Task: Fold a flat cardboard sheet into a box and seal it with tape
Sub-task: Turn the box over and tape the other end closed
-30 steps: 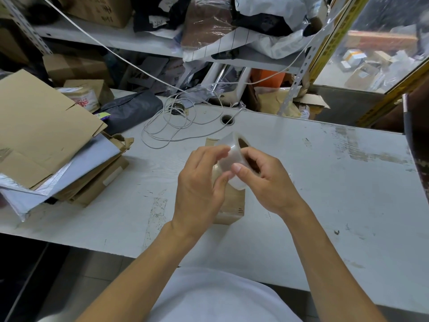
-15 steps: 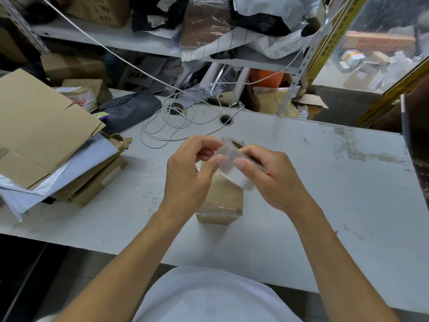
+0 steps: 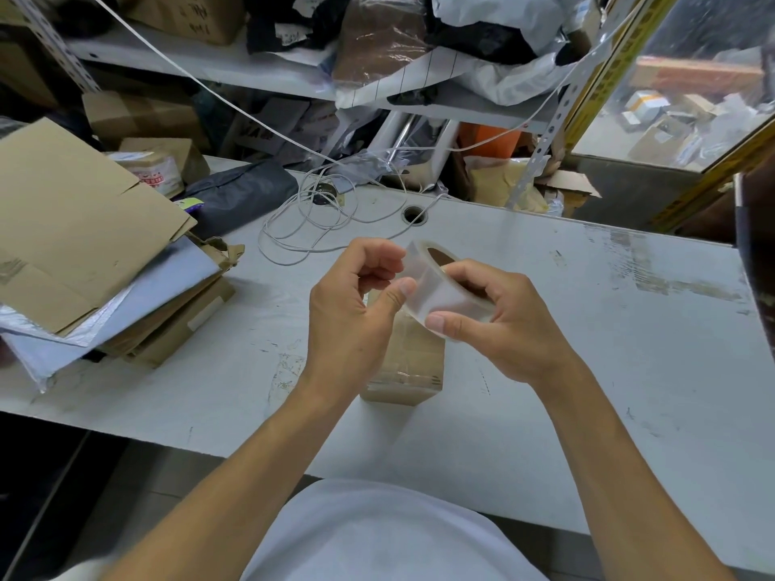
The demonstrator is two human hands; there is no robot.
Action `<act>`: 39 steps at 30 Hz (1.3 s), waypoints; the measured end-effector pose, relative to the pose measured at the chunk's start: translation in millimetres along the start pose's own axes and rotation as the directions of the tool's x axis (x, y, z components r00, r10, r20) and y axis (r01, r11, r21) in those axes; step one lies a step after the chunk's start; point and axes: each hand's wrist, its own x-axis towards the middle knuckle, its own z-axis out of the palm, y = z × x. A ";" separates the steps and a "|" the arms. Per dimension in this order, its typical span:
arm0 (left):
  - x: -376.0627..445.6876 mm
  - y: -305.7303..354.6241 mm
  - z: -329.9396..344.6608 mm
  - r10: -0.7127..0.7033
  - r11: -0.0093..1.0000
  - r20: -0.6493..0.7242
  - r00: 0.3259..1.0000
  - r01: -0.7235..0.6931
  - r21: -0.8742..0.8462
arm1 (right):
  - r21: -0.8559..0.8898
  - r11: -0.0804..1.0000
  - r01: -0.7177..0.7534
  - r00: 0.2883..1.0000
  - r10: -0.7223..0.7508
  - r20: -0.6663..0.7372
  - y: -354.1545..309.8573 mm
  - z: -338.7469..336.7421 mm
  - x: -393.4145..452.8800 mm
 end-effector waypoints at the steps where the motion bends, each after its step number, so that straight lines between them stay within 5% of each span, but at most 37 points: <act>1: -0.3 0.0 0.7 0.001 1.000 -0.006 1.000 -0.001 0.002 | -0.004 1.000 0.008 1.000 -0.008 0.001 -0.1 -0.1 0.1; 19: 2.7 -1.5 4.1 -0.097 0.993 -0.032 0.995 0.094 -0.073 | -0.045 0.998 0.033 0.998 -0.035 -0.042 9.9 3.5 3.5; 39: -1.4 -5.2 3.6 -0.065 0.996 -0.046 0.997 0.067 0.057 | -0.171 0.984 0.054 0.996 -0.065 -0.060 16.9 8.9 5.2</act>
